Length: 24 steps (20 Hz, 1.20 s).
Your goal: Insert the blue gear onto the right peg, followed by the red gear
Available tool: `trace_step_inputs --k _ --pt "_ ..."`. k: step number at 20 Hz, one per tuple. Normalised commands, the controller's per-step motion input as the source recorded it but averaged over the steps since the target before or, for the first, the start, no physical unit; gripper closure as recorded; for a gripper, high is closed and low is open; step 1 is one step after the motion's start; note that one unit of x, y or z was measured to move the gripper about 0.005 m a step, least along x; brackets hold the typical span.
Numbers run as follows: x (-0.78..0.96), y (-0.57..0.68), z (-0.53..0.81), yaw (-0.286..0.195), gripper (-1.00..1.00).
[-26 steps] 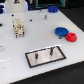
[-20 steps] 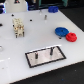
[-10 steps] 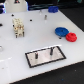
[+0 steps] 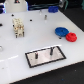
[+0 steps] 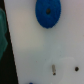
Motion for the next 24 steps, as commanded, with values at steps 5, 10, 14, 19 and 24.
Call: trace_step_inputs --k 5,10,14,19,24 --pt "-0.14 0.13 -0.51 0.0 -1.0" --pt "-0.2 -0.01 -0.5 0.0 -1.0" --pt "-0.17 -0.09 -0.37 0.0 -1.0" --pt "-0.56 -0.02 -0.1 0.0 -1.0" --pt "-0.82 -0.07 -0.13 0.0 -1.0"
